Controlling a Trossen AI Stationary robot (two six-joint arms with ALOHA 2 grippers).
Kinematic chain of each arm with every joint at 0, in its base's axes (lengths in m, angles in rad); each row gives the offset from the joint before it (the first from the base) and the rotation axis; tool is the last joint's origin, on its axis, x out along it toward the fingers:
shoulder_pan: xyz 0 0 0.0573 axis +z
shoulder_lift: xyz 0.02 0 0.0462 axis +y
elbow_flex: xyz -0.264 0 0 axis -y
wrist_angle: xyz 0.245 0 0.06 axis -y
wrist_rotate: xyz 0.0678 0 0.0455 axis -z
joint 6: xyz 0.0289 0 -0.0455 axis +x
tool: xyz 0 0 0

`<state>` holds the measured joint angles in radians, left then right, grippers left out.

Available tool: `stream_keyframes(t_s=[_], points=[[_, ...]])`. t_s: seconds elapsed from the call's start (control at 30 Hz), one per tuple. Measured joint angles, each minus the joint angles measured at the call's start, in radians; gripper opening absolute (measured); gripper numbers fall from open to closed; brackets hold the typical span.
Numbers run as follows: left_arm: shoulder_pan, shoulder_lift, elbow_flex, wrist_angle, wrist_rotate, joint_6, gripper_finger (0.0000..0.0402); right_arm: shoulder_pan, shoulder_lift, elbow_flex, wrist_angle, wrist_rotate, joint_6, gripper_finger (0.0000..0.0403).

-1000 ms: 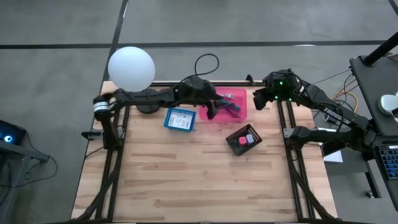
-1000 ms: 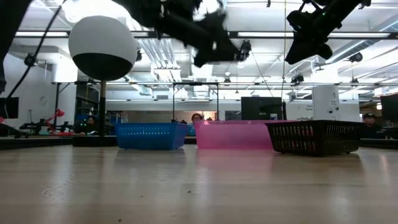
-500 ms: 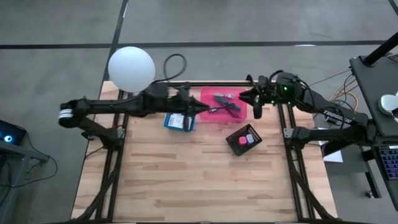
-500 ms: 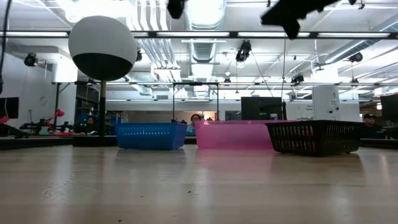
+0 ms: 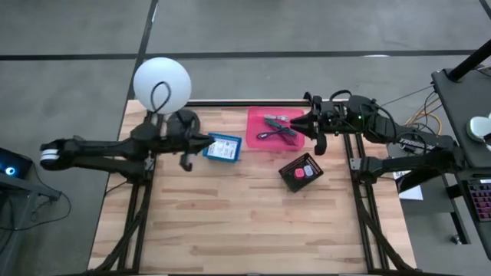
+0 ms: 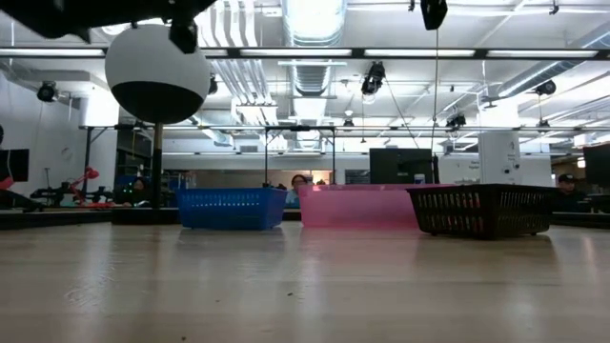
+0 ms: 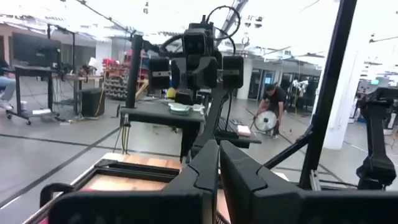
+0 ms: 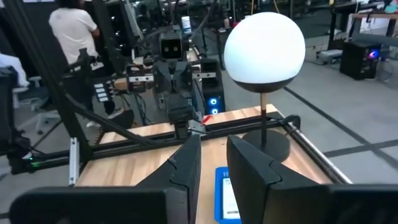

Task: Pick and place items into bin
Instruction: Return to Home Position

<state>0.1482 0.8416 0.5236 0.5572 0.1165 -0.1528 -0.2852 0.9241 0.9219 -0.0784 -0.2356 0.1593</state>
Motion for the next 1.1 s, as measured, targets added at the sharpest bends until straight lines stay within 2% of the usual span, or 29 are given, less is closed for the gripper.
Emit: stream_keyframes(t_s=[0.13, 0.27, 0.33, 0.6, 0.83, 0.93, 1.1], points=[[-0.001, -0.161, -0.095, -0.012, -0.041, -0.025, 0.0000, 0.013, 0.000, -0.002, 0.000, 0.000, 0.021, 0.0068], [-0.030, -0.307, -0.141, -0.151, -0.108, -0.051, 0.0000, 0.035, 0.001, -0.002, 0.003, 0.000, 0.023, 0.0068], [-0.055, -0.354, -0.158, -0.206, -0.147, -0.051, 0.0000, 0.047, 0.008, -0.002, 0.015, 0.003, 0.028, 0.0068], [-0.159, -0.501, -0.269, -0.241, -0.283, -0.017, 0.0000, 0.070, 0.049, -0.003, 0.169, 0.055, 0.051, 0.0068], [-0.211, -0.603, -0.355, -0.241, -0.292, 0.060, 0.0000, 0.095, 0.138, -0.002, 0.349, 0.036, 0.204, 0.0068], [-0.213, -0.674, -0.386, -0.254, -0.290, 0.082, 0.0000, 0.121, 0.188, -0.002, 0.380, -0.002, 0.204, 0.0068], [-0.216, -0.814, -0.464, -0.267, -0.272, 0.049, 0.0000, 0.194, 0.260, -0.002, 0.503, 0.015, 0.146, 0.0065]])
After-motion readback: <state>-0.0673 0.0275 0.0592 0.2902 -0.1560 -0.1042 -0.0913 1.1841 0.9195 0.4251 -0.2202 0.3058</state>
